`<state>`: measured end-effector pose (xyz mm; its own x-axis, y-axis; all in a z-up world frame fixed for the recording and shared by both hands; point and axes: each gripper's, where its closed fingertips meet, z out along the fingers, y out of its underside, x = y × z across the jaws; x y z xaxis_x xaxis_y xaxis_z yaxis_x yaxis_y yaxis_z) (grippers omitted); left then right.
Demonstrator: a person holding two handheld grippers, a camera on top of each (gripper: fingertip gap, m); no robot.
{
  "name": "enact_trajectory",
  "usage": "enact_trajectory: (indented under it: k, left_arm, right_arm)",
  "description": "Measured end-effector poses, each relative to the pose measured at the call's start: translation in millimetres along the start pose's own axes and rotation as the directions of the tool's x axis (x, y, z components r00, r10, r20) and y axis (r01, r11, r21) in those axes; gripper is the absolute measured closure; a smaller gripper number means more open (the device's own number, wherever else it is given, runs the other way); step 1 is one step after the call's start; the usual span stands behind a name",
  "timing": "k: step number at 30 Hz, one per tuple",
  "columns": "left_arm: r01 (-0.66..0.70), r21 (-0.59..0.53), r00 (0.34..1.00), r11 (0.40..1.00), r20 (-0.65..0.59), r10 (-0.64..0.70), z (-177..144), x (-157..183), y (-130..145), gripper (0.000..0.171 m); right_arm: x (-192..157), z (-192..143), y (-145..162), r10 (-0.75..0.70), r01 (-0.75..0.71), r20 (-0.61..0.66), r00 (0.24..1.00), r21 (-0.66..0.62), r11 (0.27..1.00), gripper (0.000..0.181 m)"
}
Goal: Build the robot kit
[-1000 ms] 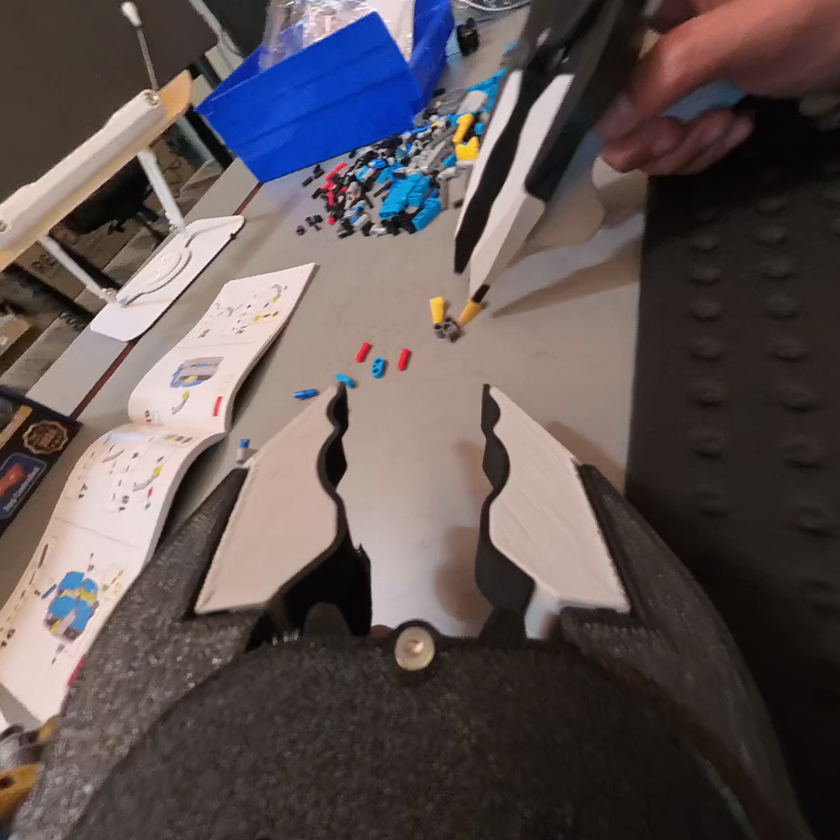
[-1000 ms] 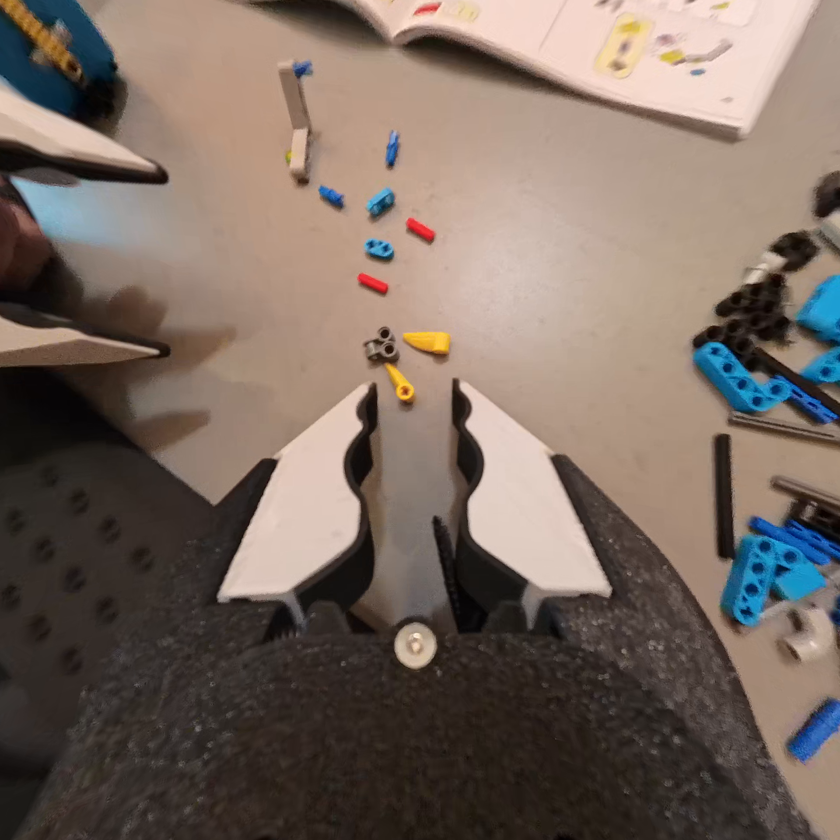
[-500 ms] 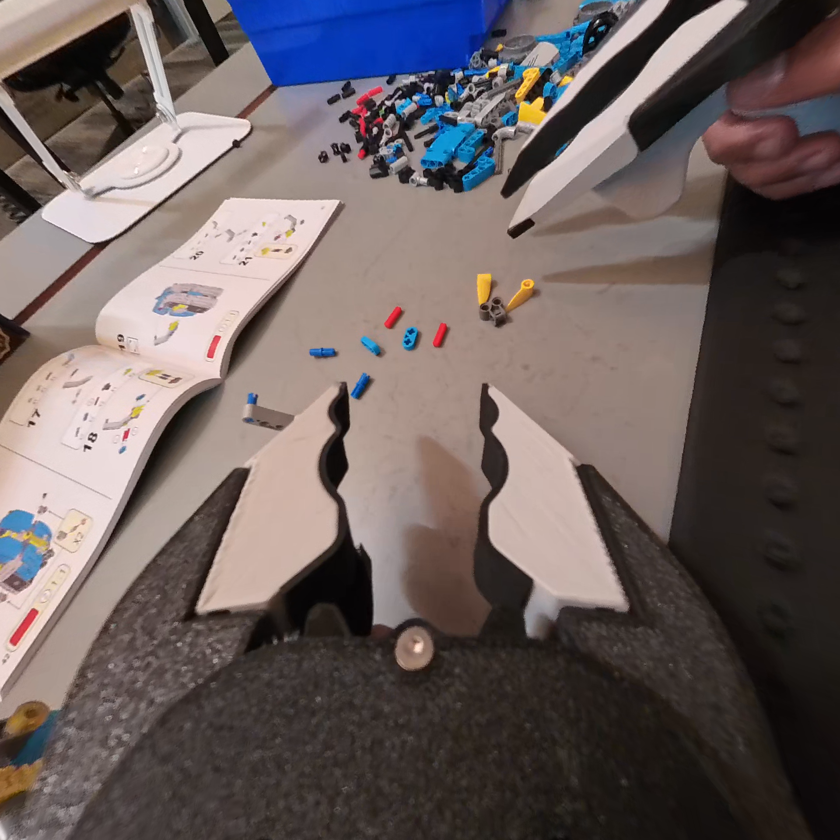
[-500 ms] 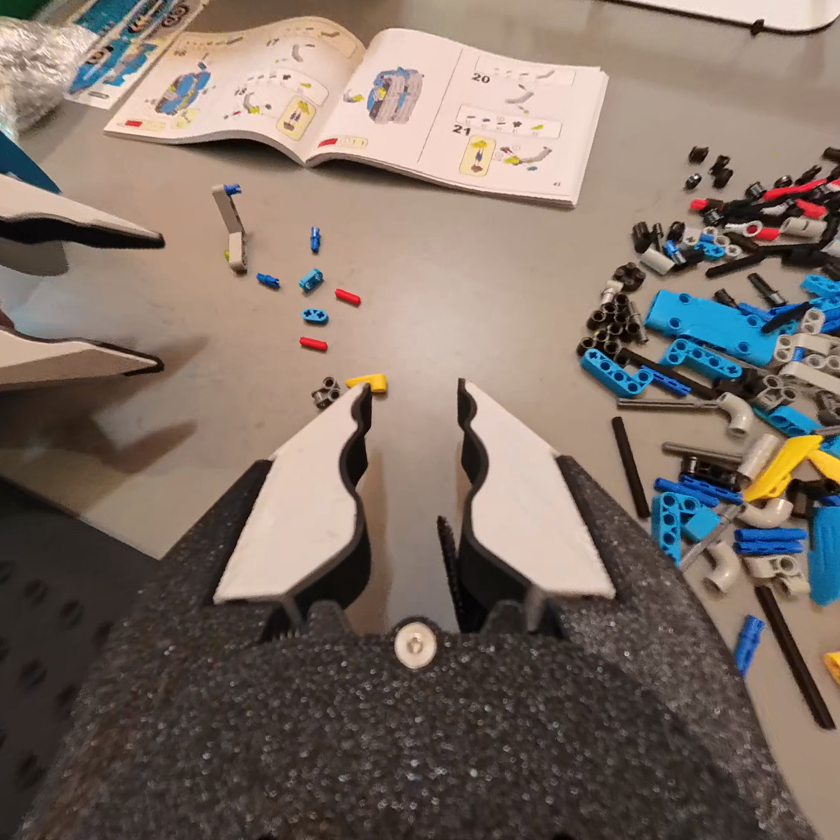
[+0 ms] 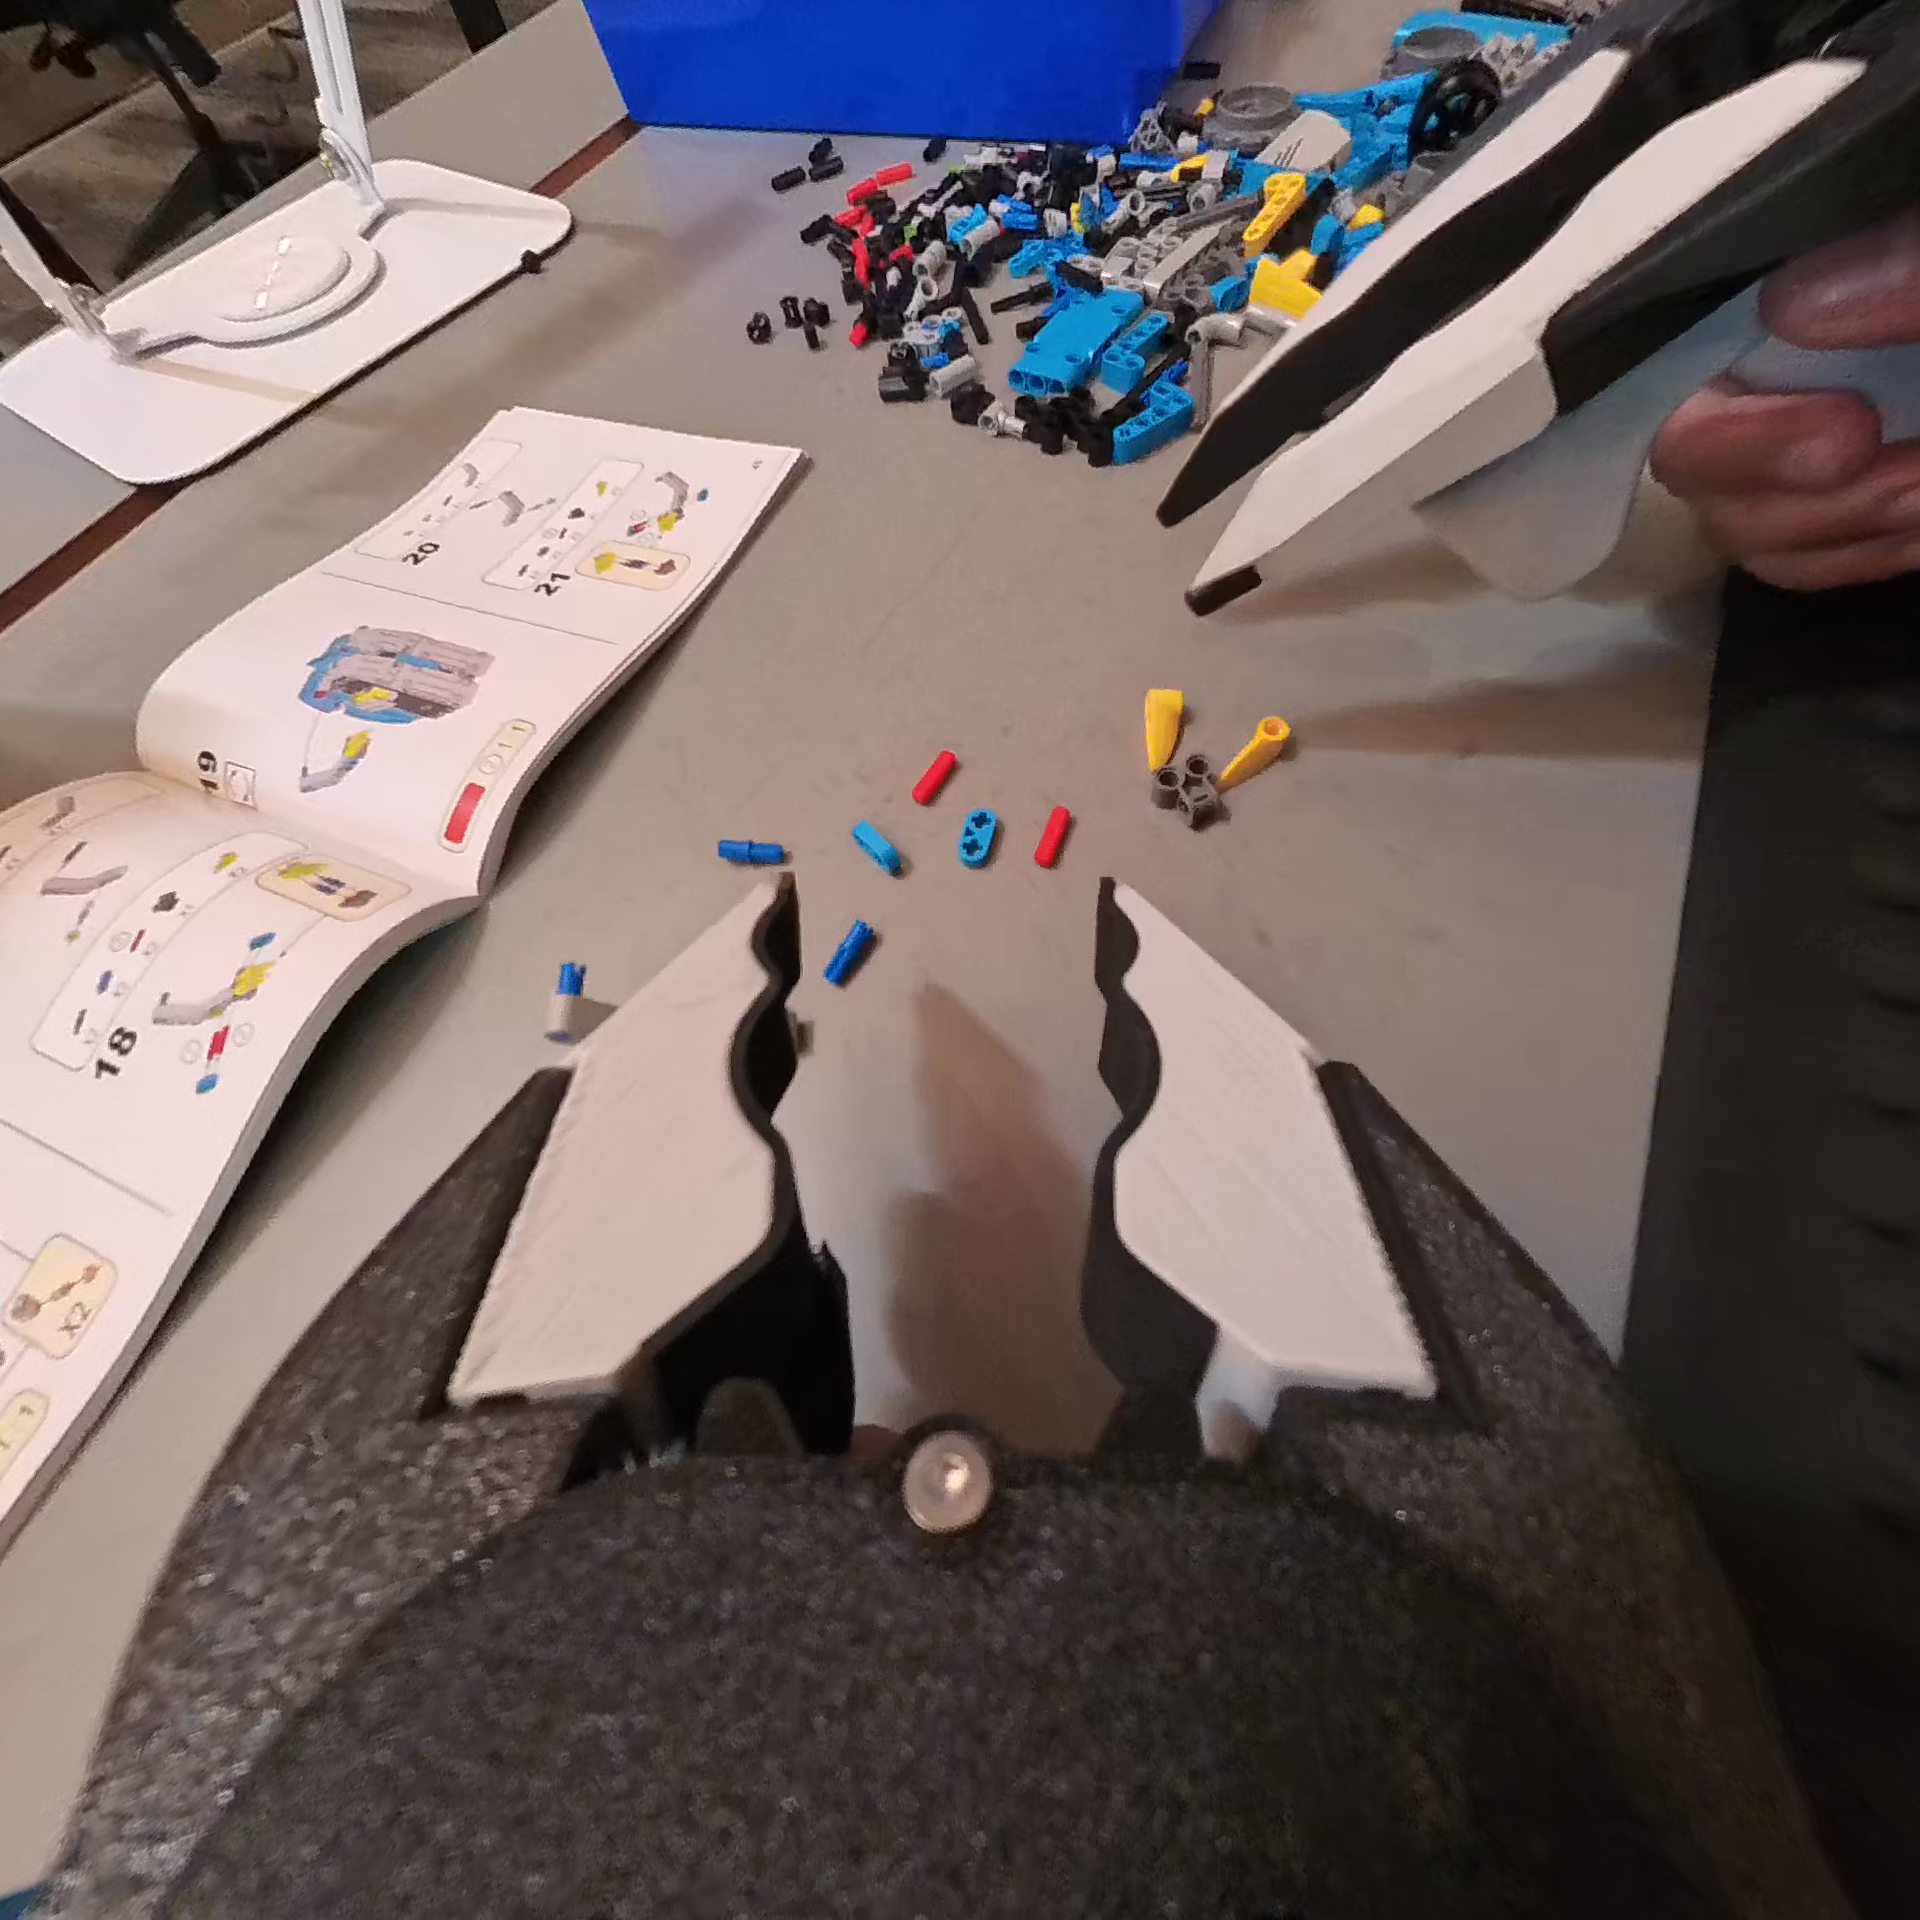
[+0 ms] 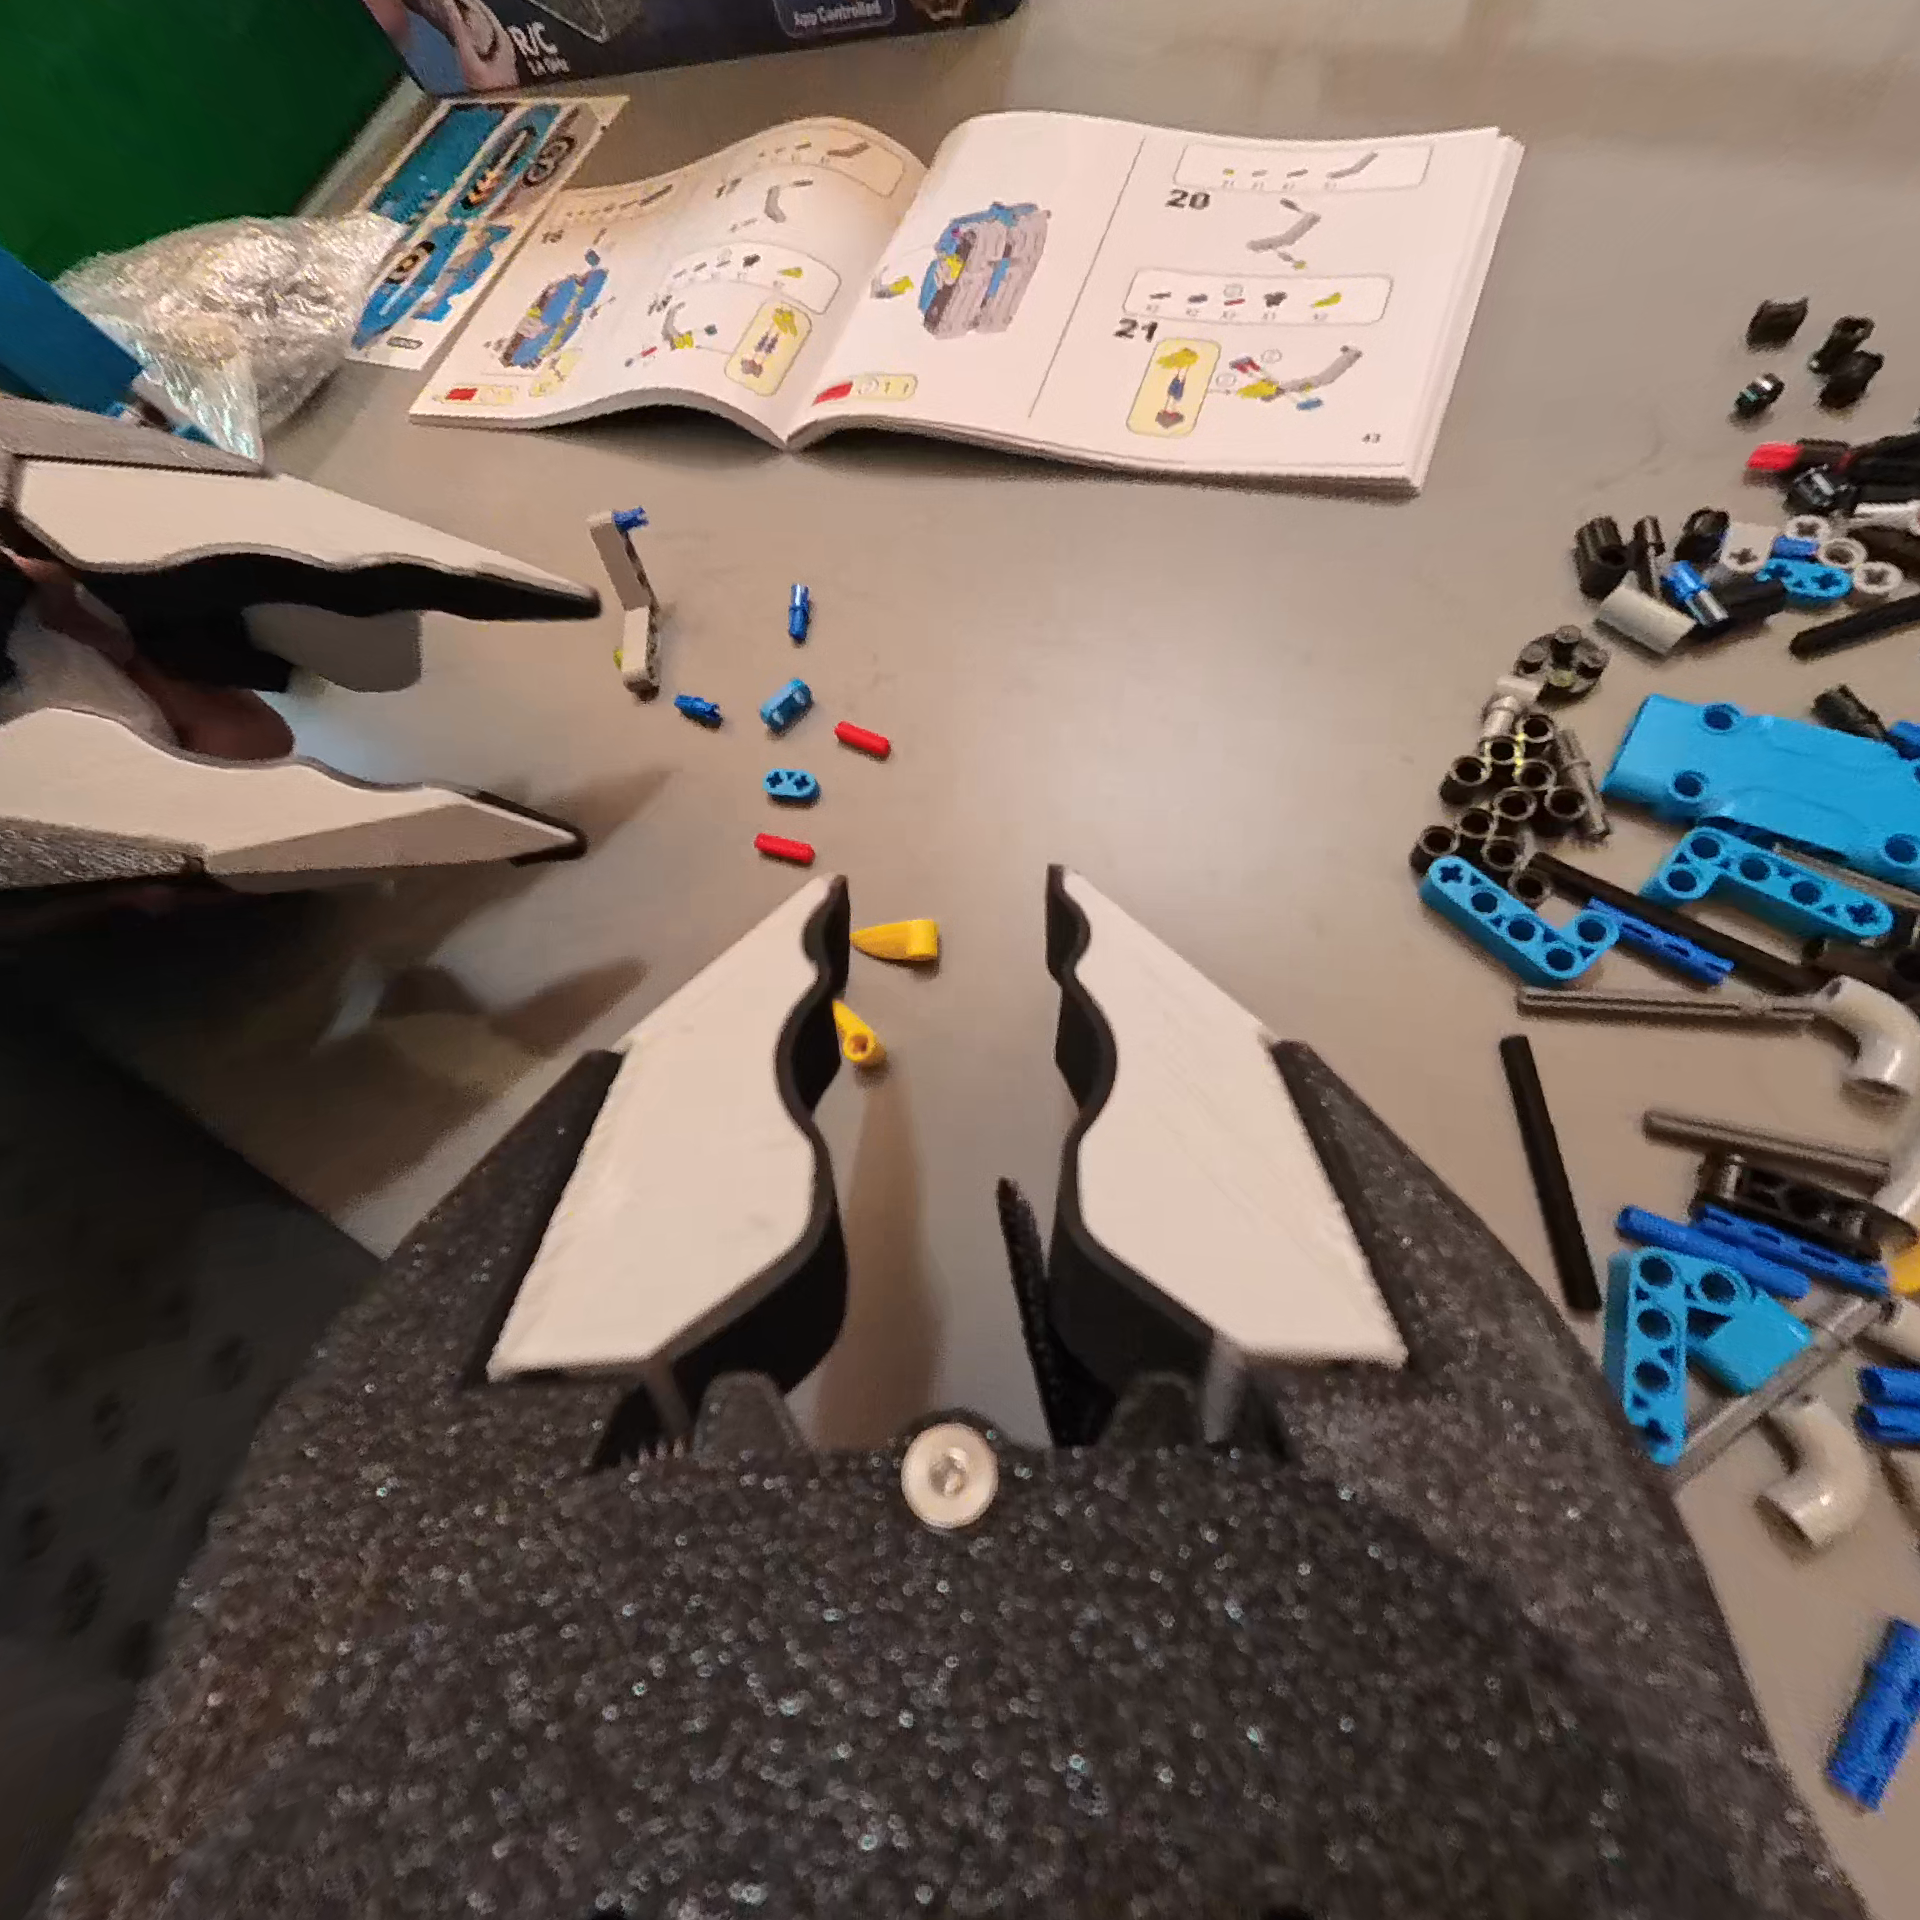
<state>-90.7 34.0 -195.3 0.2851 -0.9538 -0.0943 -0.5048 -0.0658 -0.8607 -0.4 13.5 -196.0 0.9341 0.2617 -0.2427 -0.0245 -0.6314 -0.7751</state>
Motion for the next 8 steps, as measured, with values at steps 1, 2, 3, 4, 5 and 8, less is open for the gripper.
enact_trajectory:
  k: [1, 2, 3, 4, 5, 8]
  left_arm:
    - [0.002, -0.006, 1.0, 1.0, -0.006, -0.002, 1.8, 0.1, -0.1, 0.115]
    - [0.007, -0.011, 1.0, 1.0, -0.013, -0.007, 3.5, 0.1, 0.1, 0.115]
    - [0.015, -0.016, 1.0, 1.0, -0.02, -0.015, 4.8, -0.1, 0.1, 0.114]
    - [0.027, -0.019, 0.999, 0.999, -0.029, -0.027, 5.7, -0.4, 0.1, 0.114]
    - [0.045, -0.023, 0.998, 0.999, -0.041, -0.046, 6.4, -0.7, 0.3, 0.114]
    - [0.119, -0.033, 0.989, 0.992, -0.085, -0.121, 7.6, -2.2, 0.6, 0.115]
  right_arm:
    - [0.0, 1.1, -1.5, 0.006, -0.006, 0.01, 1.0, 0.003, 1.0, 0.144]
    - [0.5, 1.8, -3.3, 0.014, -0.014, 0.017, 1.0, 0.008, 1.0, 0.144]
    - [0.9, 1.8, -5.8, 0.019, -0.02, 0.024, 1.0, 0.018, 1.0, 0.144]
    - [0.5, 1.9, -8.5, 0.024, -0.025, 0.036, 0.999, 0.03, 0.999, 0.144]
    - [0.2, 2.4, -11.0, 0.029, -0.031, 0.048, 0.998, 0.038, 0.999, 0.145]
    - [0.7, 7.1, -13.8, 0.038, -0.041, 0.067, 0.997, 0.033, 0.999, 0.145]
